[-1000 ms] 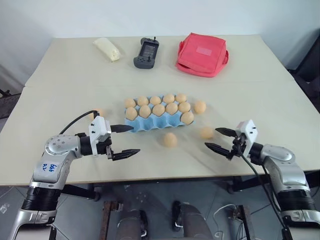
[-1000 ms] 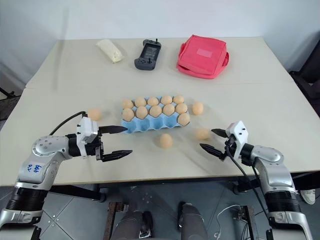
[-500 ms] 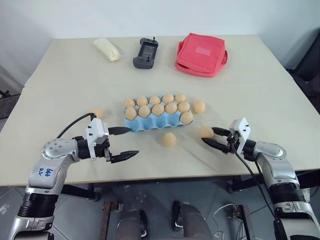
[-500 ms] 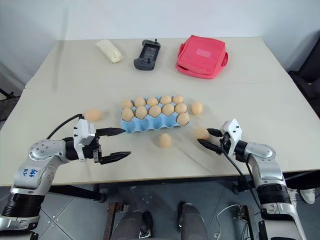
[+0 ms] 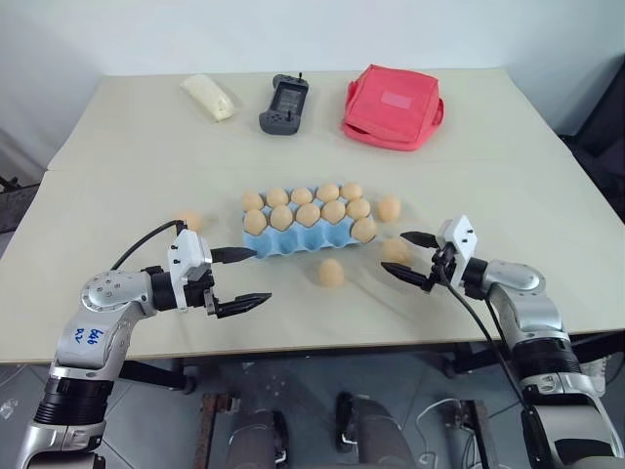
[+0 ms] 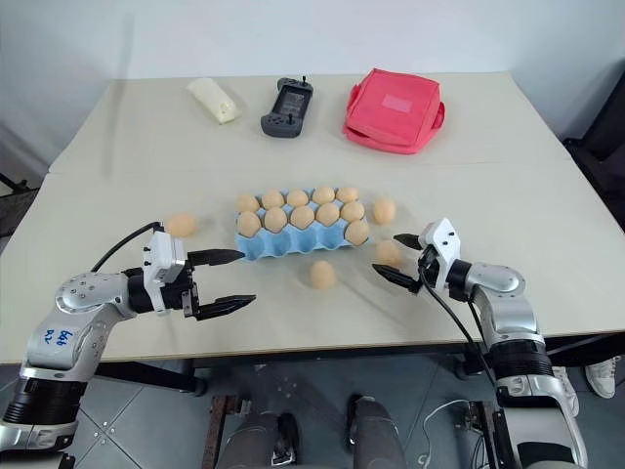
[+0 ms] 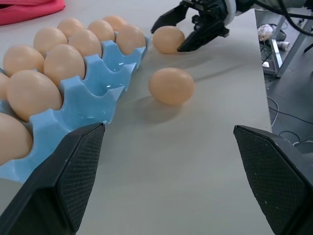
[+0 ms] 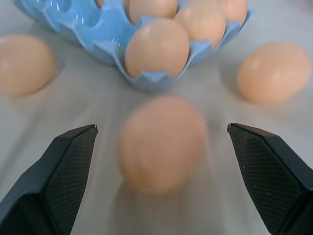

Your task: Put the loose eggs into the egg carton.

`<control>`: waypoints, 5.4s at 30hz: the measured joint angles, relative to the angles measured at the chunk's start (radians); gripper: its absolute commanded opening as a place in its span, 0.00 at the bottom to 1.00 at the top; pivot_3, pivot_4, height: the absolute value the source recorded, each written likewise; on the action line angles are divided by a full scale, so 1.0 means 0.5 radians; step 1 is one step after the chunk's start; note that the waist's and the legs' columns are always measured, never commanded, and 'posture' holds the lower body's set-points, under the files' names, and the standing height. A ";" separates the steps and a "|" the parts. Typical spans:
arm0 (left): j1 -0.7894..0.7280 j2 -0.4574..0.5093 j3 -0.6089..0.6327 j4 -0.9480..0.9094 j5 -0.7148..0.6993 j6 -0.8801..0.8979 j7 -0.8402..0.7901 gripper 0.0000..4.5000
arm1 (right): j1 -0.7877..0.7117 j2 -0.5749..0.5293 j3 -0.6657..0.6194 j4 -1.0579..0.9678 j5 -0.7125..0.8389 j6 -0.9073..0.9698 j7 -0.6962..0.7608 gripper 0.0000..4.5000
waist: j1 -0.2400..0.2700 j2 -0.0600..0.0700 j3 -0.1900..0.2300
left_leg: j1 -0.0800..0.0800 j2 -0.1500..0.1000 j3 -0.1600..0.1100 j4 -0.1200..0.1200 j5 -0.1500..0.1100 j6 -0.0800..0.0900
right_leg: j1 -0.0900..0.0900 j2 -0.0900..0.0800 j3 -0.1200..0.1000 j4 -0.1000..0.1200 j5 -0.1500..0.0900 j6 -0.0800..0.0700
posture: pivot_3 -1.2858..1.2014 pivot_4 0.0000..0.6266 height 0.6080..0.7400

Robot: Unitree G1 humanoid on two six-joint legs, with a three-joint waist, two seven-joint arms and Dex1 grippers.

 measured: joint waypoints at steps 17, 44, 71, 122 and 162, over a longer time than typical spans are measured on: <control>0.055 0.010 0.071 -0.025 -0.001 0.004 0.044 1.00 | 0.004 0.014 0.068 -0.493 0.186 0.327 0.126 0.58 | -0.002 0.000 0.000 | 0.000 0.001 -0.001 0.000 -0.001 0.000 | -0.001 -0.001 0.001 0.000 0.000 0.000 | 0.52 0.24 1.00; 0.161 0.009 0.149 -0.177 -0.002 0.050 0.193 1.00 | -0.373 0.285 0.091 -0.260 0.058 0.107 -0.134 0.99 | 0.011 0.000 0.000 | -0.005 0.000 -0.003 0.000 -0.002 -0.006 | -0.003 -0.003 -0.004 -0.003 0.002 -0.004 | 0.52 0.24 1.00; -0.112 -0.166 -0.006 -0.075 0.035 0.046 0.321 1.00 | -0.359 -0.121 -0.055 0.317 -0.118 -0.048 -0.118 0.99 | -0.047 0.000 0.000 | 0.001 0.001 -0.001 0.000 0.010 -0.006 | -0.002 0.002 0.001 0.006 0.006 -0.008 | 0.52 0.24 1.00; 0.086 -0.050 0.236 -0.237 -0.005 0.136 0.430 1.00 | -1.344 -0.017 0.148 1.561 -0.695 -0.586 0.281 0.34 | -0.064 0.002 0.001 | -0.001 0.002 0.000 -0.006 0.010 -0.010 | -0.004 0.002 0.000 0.000 0.005 -0.008 | 0.52 0.24 1.00; 0.243 -0.072 0.245 -0.148 -0.001 0.061 0.406 1.00 | 0.053 -0.134 -0.074 -0.720 0.012 0.416 0.290 0.99 | 0.002 0.001 0.001 | -0.004 0.000 -0.001 -0.018 0.007 -0.012 | -0.009 -0.002 -0.009 -0.008 0.004 -0.010 | 0.52 0.24 1.00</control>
